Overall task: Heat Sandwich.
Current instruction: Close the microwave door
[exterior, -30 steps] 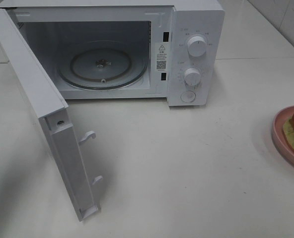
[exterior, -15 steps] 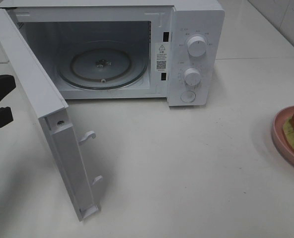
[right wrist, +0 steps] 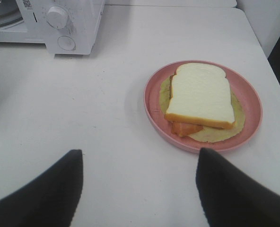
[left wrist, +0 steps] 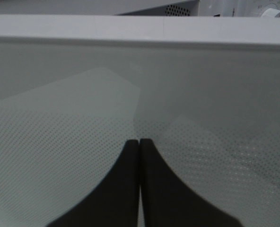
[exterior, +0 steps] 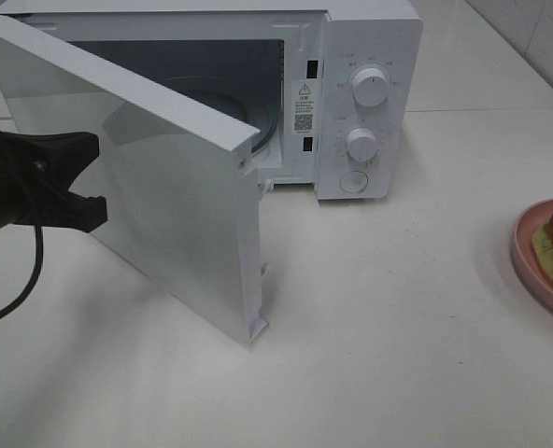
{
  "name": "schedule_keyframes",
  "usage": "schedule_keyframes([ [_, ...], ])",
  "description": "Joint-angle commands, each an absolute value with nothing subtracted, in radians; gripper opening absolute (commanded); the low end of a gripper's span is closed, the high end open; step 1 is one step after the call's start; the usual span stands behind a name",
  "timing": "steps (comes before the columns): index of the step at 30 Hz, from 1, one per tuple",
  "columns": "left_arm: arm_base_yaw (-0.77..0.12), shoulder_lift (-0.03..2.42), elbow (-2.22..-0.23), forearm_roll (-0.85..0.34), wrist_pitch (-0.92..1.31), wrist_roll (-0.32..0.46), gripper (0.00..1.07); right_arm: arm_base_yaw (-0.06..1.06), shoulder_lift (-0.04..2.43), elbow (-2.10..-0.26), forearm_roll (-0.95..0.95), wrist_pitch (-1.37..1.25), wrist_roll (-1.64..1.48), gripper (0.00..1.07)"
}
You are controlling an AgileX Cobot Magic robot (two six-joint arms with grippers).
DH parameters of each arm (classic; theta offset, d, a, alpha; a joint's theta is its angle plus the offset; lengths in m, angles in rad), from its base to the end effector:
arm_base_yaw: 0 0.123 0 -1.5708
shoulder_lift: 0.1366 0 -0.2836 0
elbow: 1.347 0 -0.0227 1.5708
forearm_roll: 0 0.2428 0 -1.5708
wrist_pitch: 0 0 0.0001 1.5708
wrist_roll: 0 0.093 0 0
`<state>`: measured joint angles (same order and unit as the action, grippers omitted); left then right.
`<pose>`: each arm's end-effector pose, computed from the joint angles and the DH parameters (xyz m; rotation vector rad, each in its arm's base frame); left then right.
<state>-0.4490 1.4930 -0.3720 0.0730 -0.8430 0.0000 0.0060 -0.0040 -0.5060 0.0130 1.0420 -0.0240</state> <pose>0.2244 -0.1137 0.1913 0.4756 1.7100 -0.3382 -0.0092 0.0010 0.2757 -0.0308 2.0153 0.0040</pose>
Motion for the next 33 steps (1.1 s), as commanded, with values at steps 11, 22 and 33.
schedule_keyframes([
  [11, -0.700, 1.657, -0.555, -0.512, -0.897, 0.417, 0.00, 0.001, -0.030, -0.504, 0.007, 1.038, -0.021, 0.67],
  [22, -0.809, 1.775, -0.713, -0.665, -0.919, 0.603, 0.00, 0.001, -0.030, -0.504, 0.007, 1.038, -0.021, 0.67],
  [33, -0.854, 1.870, -0.876, -0.805, -0.913, 0.858, 0.00, 0.001, -0.030, -0.504, 0.007, 1.038, -0.021, 0.67],
])
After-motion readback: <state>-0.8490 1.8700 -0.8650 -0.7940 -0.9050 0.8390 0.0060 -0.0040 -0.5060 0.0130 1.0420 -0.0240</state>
